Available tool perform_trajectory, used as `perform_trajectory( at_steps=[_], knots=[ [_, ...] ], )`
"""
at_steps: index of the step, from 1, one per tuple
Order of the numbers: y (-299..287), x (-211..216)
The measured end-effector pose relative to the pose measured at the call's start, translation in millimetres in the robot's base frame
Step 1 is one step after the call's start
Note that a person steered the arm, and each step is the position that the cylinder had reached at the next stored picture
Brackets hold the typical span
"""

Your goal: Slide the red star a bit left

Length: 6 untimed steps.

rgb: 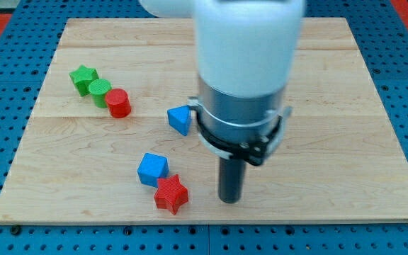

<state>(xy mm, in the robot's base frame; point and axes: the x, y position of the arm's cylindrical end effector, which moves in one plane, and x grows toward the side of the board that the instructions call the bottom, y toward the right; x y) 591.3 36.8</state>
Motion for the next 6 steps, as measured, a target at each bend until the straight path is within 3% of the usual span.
perform_trajectory(
  at_steps=[1, 3, 5, 6],
  knots=[
    [-44.6, 26.1],
    [-127.6, -68.5],
    [-15.0, -35.1],
    [-34.7, 17.6]
  ],
)
